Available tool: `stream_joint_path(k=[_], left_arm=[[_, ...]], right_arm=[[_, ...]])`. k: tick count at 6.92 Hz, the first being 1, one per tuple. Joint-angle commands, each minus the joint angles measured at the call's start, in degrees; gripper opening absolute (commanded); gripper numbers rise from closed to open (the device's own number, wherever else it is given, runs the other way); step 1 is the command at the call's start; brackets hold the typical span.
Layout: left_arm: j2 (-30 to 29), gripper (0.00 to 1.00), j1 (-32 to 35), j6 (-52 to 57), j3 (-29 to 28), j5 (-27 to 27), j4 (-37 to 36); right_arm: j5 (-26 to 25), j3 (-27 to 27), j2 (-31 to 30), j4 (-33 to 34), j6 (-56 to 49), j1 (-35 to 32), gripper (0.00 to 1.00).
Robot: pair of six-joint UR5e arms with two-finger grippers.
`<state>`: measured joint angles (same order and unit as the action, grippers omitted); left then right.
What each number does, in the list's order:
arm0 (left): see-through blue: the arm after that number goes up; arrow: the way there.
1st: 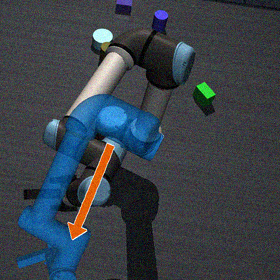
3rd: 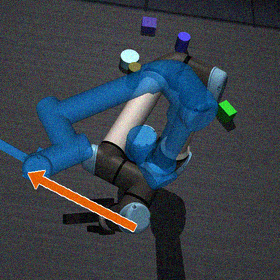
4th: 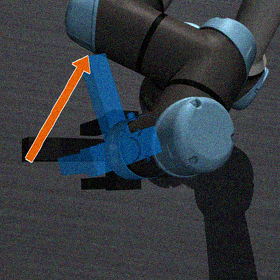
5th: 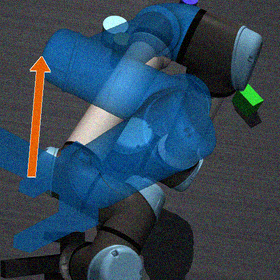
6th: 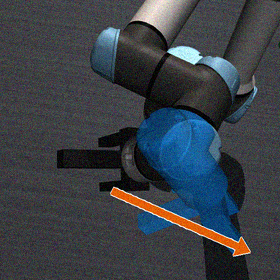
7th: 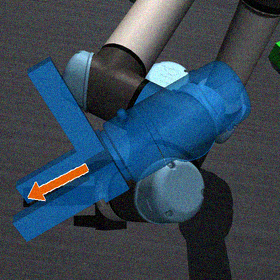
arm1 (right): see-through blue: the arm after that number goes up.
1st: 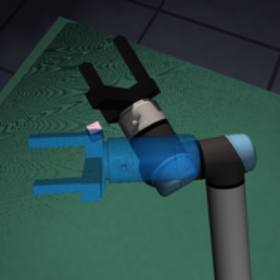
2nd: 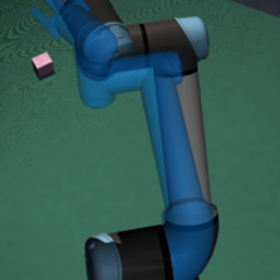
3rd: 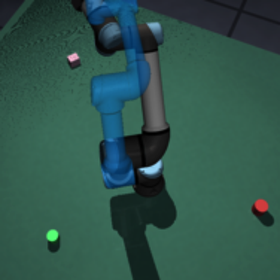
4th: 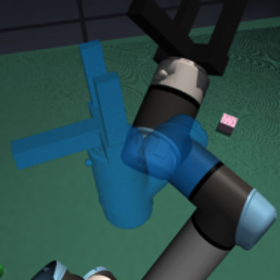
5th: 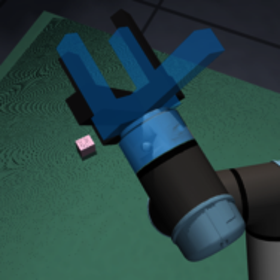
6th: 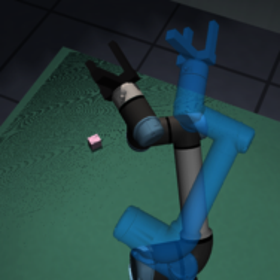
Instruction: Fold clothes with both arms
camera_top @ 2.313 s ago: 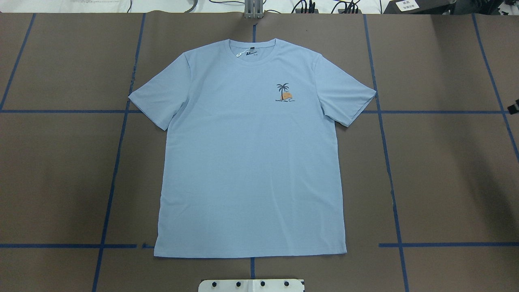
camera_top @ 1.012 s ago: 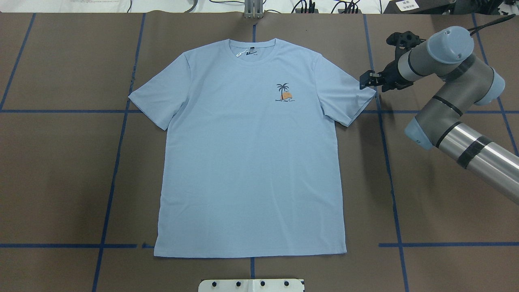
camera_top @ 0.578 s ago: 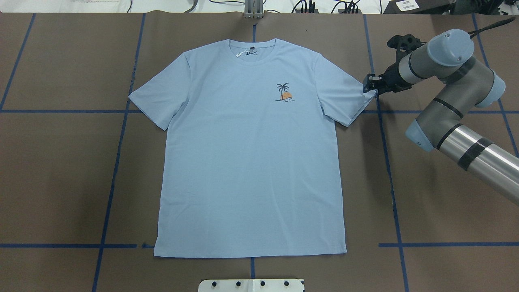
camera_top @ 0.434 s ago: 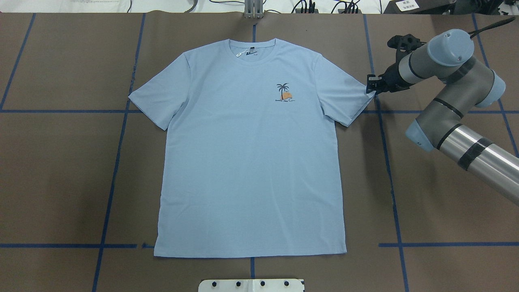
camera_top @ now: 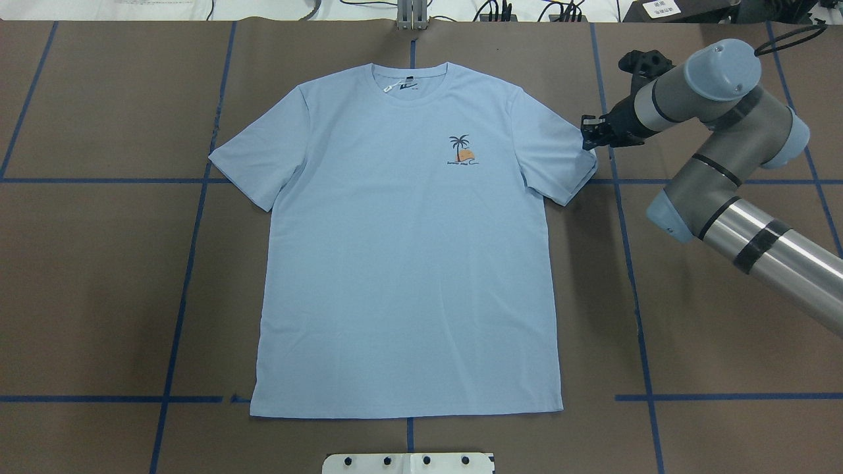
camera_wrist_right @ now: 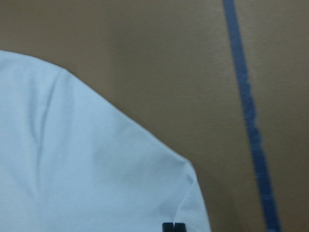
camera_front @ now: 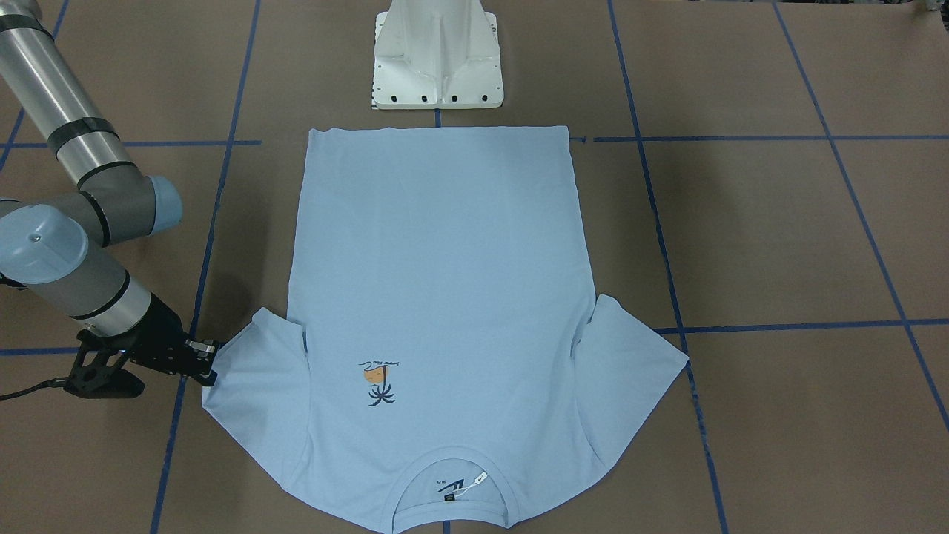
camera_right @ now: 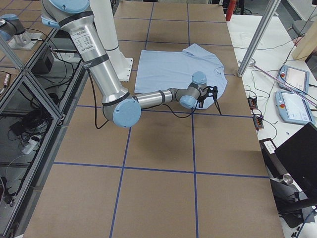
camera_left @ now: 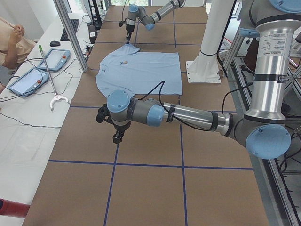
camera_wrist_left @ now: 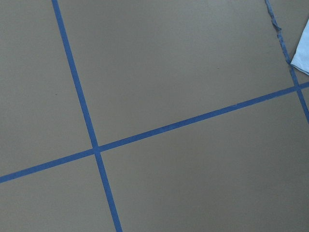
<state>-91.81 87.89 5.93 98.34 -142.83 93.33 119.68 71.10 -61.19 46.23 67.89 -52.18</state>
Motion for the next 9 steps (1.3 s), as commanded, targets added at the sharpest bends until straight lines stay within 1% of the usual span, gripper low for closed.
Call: stream_joint_path(k=[1, 2, 3, 4, 5, 6, 7, 8, 9], left_arm=[[0.4, 1.00, 0.0, 0.0, 0.4, -0.2, 0.0], [0.4, 1.00, 0.0, 0.0, 0.5, -0.3, 0.0], [0.4, 1.00, 0.0, 0.0, 0.8, -0.3, 0.0], [0.4, 1.00, 0.0, 0.0, 0.9, -0.3, 0.1], [0.4, 1.00, -0.1, 0.0, 0.7, -1.0, 0.2], [0.3, 1.00, -1.4, 0.0, -0.3, -8.5, 0.2], [-0.6, 1.00, -4.2, -1.1, -0.3, -10.7, 0.4], [-3.7, 1.00, -9.0, -8.1, -1.0, -10.4, 5.0], [-7.1, 1.00, -11.6, -16.7, -4.4, -10.0, 12.3]], right_arm=[[-1.6, 1.0, 5.3, 0.6, 10.0, 5.1, 0.00], [-6.7, -0.2, 10.3, 5.1, 13.3, 6.8, 0.00], [-9.2, -4.8, 16.7, 9.3, 14.7, 8.0, 0.00], [-9.4, -6.1, 17.2, 9.3, 15.9, 8.1, 0.00], [-10.5, -8.5, 19.1, 9.3, 15.9, 8.1, 0.00], [-12.3, -11.4, 22.2, 9.4, 16.0, 8.1, 0.94], [-14.2, -11.2, 22.9, 9.5, 17.0, 8.6, 1.00], [-14.2, -9.5, 22.7, 9.6, 18.4, 8.6, 1.00], [-13.9, -4.1, 19.9, 9.4, 18.7, 8.8, 1.00]])
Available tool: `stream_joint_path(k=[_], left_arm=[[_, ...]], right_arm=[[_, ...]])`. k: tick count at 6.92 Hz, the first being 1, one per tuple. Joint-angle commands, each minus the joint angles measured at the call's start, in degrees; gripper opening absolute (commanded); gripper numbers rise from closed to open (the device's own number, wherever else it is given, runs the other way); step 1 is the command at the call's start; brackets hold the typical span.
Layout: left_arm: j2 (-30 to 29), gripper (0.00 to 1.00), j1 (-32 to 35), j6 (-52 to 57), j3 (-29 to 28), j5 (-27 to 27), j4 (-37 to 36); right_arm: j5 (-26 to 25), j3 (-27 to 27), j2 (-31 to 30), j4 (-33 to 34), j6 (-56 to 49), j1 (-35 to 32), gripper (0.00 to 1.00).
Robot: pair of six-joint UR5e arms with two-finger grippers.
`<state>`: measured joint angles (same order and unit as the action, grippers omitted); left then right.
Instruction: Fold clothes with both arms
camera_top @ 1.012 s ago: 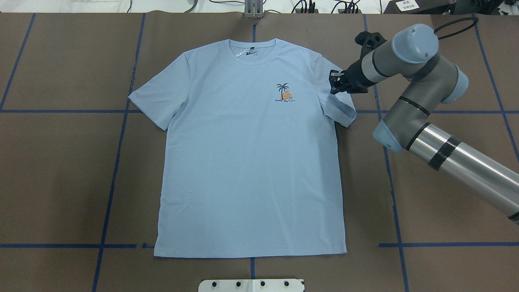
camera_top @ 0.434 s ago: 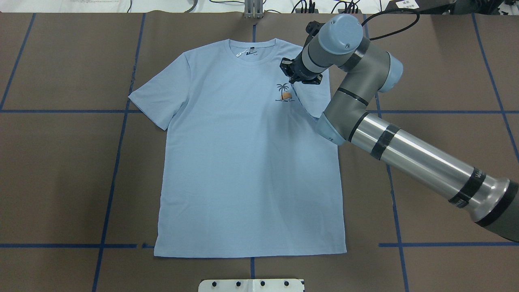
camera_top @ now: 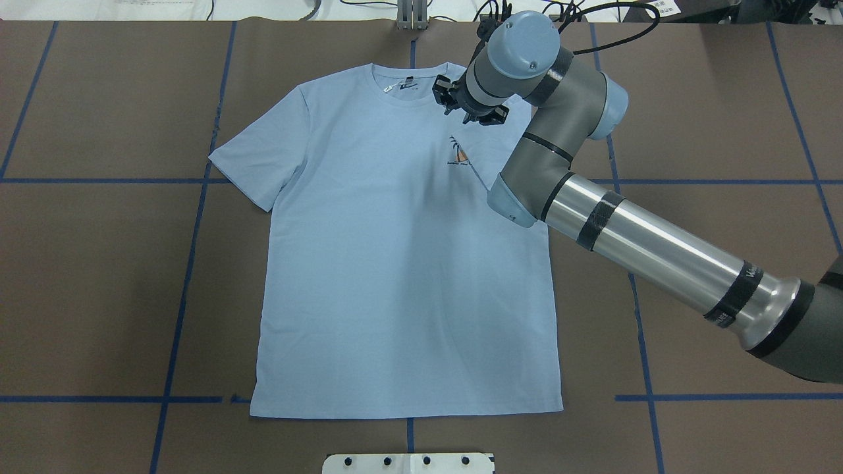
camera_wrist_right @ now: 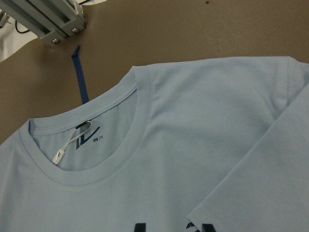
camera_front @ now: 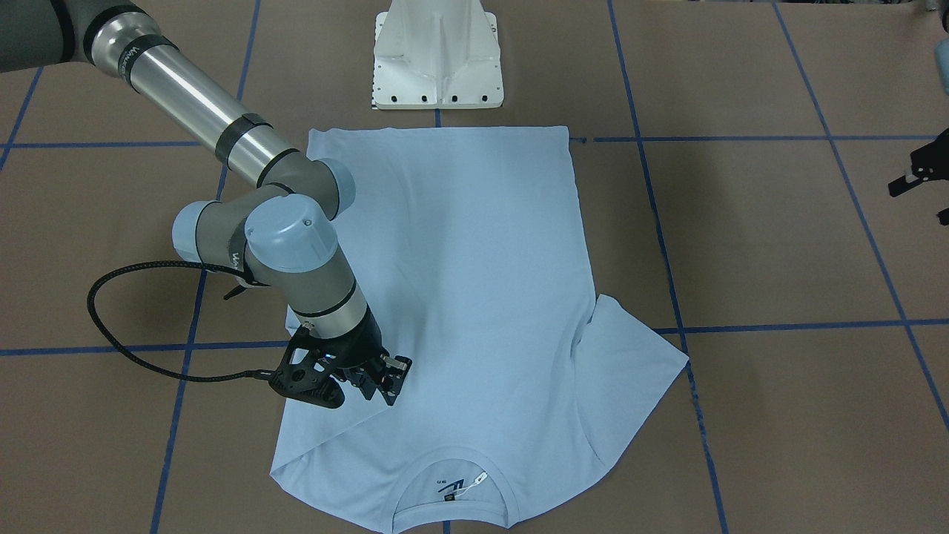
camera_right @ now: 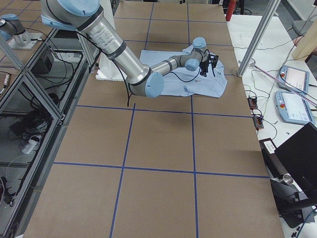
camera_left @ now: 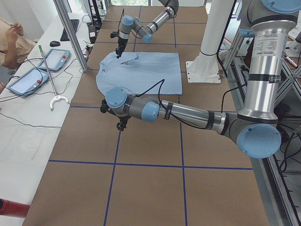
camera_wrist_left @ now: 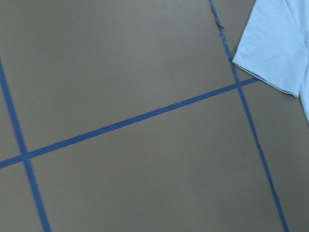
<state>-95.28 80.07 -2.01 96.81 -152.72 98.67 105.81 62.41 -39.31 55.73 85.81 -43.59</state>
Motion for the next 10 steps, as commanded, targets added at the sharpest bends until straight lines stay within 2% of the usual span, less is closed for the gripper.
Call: stream_joint_path(k=[1, 2, 3, 4, 5, 6, 7, 10], left_arm=[[-8.6, 0.98, -7.8, -15.7, -9.2, 0.6, 13.0], [-13.4, 0.96, -12.3, -22.4, -14.8, 6.5, 18.0], [-16.1, 0.87, -16.1, -30.5, -18.3, 11.2, 23.1], [-17.6, 0.80, -17.5, -34.9, -22.8, 13.1, 28.3], [-19.9, 0.74, -19.2, -42.7, -25.5, 16.5, 31.4], [-21.6, 0.74, -22.4, -47.9, -27.1, 20.1, 31.8], [-23.7, 0.74, -22.7, -50.9, -29.4, 22.1, 31.8], [-25.7, 0.64, -26.4, -55.1, -31.6, 27.0, 31.9]], right_arm=[[0.1, 13.3, -7.7, 0.3, 0.9, 1.5, 1.00], [0.4, 23.6, -15.7, 1.0, 0.9, 1.7, 1.00], [0.5, 30.7, -21.3, 2.4, 0.8, 1.7, 1.00], [3.9, 38.0, -28.0, 3.8, 0.8, 1.5, 1.00], [5.8, 42.6, -32.2, 4.0, 0.8, 1.0, 1.00], [5.6, 42.9, -33.3, 4.0, 0.8, 1.0, 1.00], [5.4, 43.0, -33.3, 4.0, 0.8, 0.9, 1.00], [5.2, 42.8, -33.3, 4.0, 0.8, 0.5, 1.00]])
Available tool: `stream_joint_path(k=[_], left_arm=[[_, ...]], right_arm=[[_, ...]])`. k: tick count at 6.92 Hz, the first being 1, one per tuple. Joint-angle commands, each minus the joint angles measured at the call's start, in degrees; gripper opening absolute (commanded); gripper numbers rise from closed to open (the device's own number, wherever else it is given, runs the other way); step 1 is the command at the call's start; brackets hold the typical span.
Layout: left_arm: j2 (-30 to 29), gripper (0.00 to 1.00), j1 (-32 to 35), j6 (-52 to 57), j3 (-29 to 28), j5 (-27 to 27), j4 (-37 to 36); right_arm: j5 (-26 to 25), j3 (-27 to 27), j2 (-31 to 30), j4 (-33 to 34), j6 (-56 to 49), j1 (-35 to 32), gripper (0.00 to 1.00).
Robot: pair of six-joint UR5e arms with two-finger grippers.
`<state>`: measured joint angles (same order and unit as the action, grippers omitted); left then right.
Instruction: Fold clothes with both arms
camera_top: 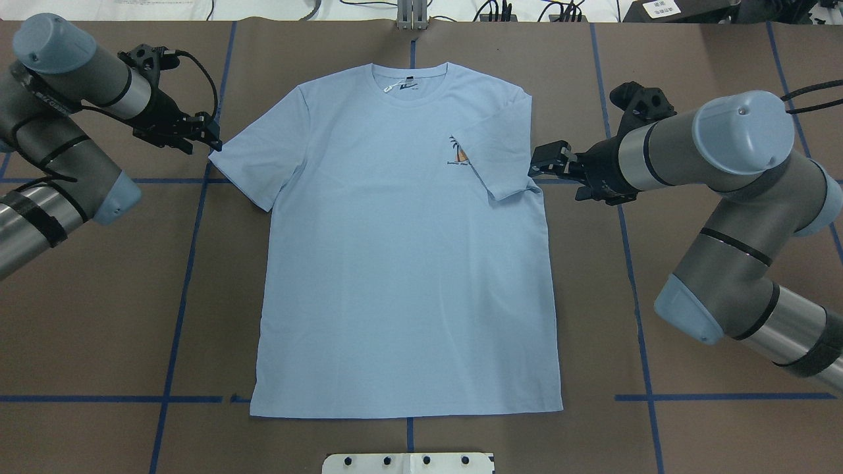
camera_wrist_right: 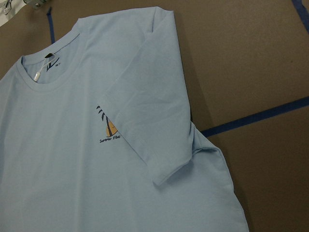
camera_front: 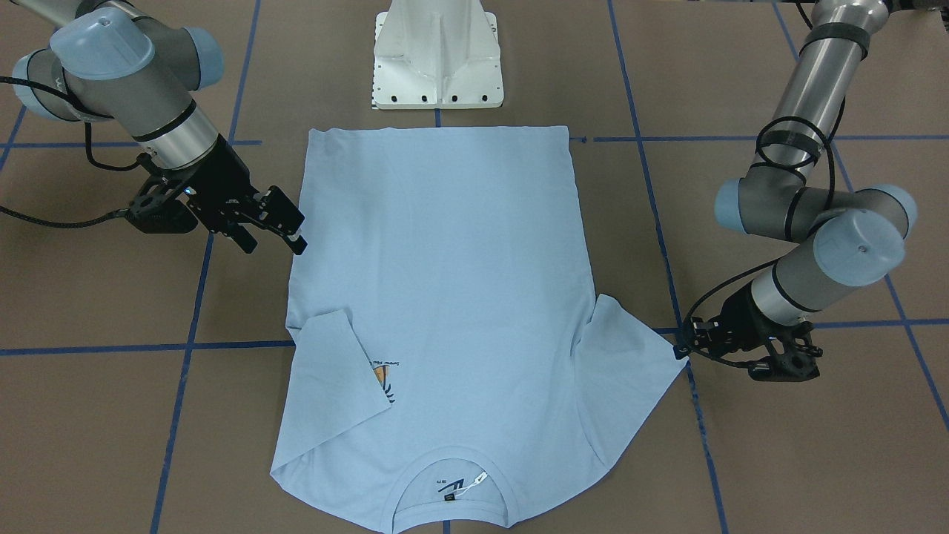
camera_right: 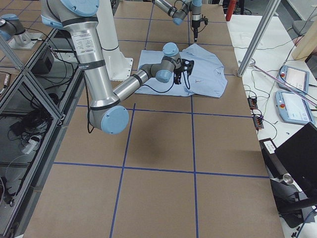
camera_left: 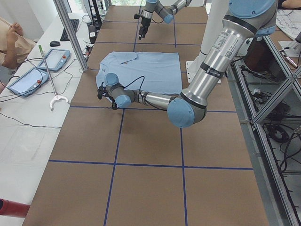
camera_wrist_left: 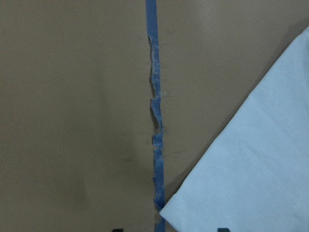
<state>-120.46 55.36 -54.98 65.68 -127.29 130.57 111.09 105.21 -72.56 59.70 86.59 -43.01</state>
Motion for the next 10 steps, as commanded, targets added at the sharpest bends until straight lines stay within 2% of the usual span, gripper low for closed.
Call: stream_joint_path(k=[1, 3, 4, 5, 8, 10], left_arm=[[-0.6, 0.60, -1.9, -2.2, -0.6, 2.4, 0.0], [-0.6, 0.51, -2.0, -2.2, -1.3, 3.1, 0.0], [-0.7, 0.10, -2.0, -2.3, -1.3, 3.1, 0.0], [-0.7, 0.00, -2.0, -2.3, -1.3, 3.1, 0.0], [-1.7, 0.00, -2.0, -5.8, 2.5, 2.7, 2.4], [-7.0, 0.00, -6.9, -15.5, 3.6, 3.1, 2.4]], right_arm=[[-0.3, -0.3, 0.0, 0.1, 0.1, -0.1, 1.00], [-0.3, -0.3, 0.1, 0.1, 0.1, -0.1, 1.00], [-0.3, -0.2, 0.1, 0.1, 0.1, -0.1, 1.00], [-0.3, -0.3, 0.1, 0.1, 0.1, -0.1, 1.00], [-0.3, -0.6, -0.1, 0.1, -0.4, -0.1, 1.00], [-0.8, -0.6, -0.3, 0.2, -0.5, -0.1, 1.00]])
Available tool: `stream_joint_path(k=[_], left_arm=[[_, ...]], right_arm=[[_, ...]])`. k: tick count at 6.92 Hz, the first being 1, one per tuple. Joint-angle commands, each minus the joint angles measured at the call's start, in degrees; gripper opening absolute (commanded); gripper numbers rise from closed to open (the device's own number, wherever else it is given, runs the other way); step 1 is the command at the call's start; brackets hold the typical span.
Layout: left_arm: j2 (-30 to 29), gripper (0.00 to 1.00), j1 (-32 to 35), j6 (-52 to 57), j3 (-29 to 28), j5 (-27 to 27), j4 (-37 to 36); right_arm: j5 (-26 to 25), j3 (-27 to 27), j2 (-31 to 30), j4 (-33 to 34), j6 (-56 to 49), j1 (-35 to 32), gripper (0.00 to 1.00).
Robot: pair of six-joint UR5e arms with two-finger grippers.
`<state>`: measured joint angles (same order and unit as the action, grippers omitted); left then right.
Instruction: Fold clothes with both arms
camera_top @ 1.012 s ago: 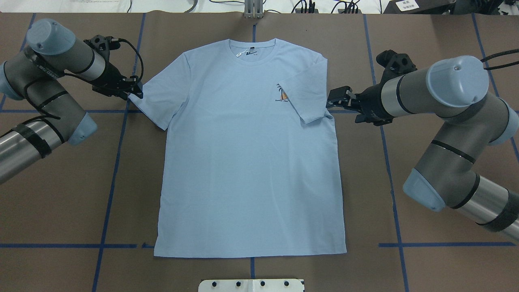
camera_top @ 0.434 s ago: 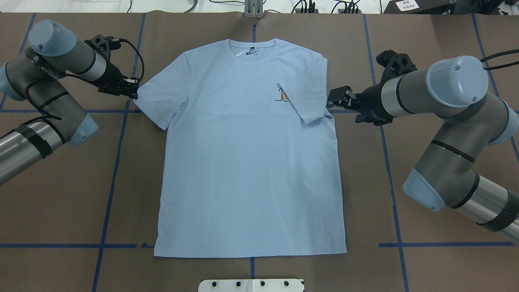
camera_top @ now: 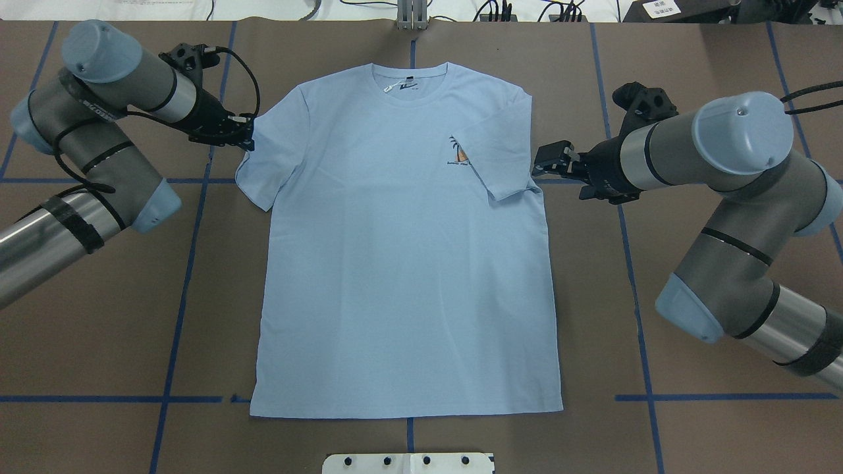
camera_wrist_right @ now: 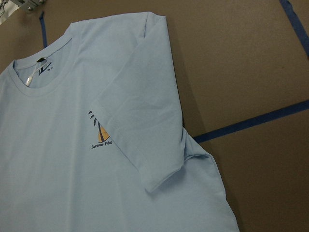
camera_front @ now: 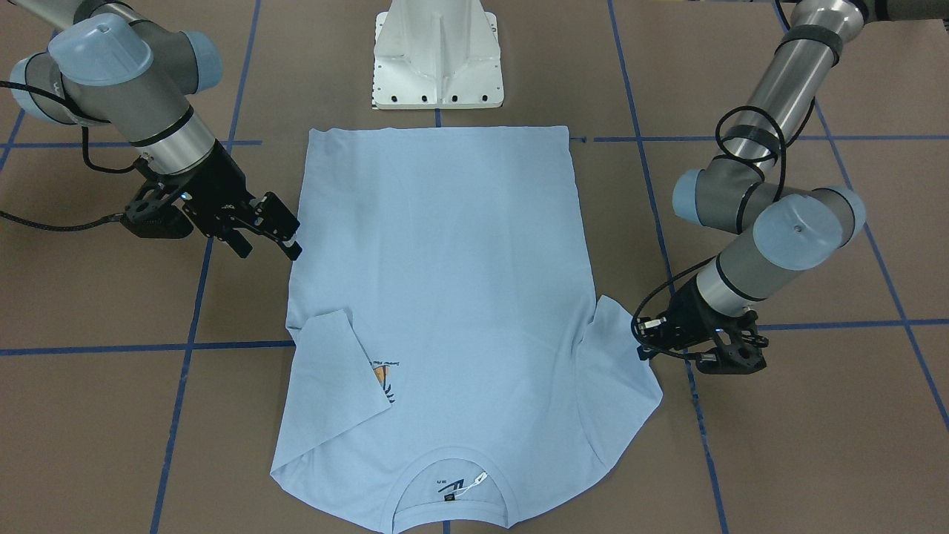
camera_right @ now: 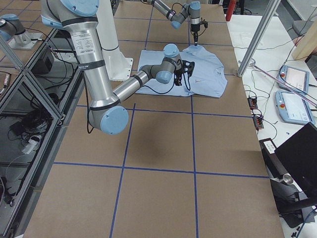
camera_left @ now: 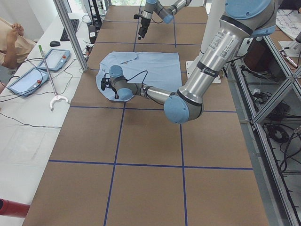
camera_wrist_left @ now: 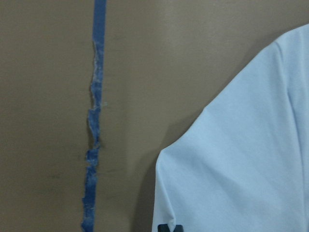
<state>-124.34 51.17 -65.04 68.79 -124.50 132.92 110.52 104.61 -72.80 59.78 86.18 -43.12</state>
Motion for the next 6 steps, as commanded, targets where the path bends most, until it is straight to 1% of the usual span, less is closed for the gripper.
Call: stream_joint_path(k=[1, 3, 4, 6], left_arm=[[-5.6, 0.00, -4.5, -8.7, -0.4, 0.4, -0.1], [-9.1, 0.00, -7.0, -11.8, -4.2, 7.0, 0.1], [-10.6, 0.00, -7.1, -13.2, -5.7, 7.3, 0.4], [-11.5, 0.00, -7.1, -14.8, -6.4, 7.3, 1.6]], right_arm=[[-0.6, -0.7, -0.1, 0.0, -0.2, 0.1, 1.00], [-0.9, -1.1, 0.0, 0.0, -0.2, 0.1, 1.00], [-1.0, -1.3, 0.1, 0.1, -0.2, 0.2, 1.00], [-1.1, -1.9, 0.3, 0.0, -0.2, 0.3, 1.00]])
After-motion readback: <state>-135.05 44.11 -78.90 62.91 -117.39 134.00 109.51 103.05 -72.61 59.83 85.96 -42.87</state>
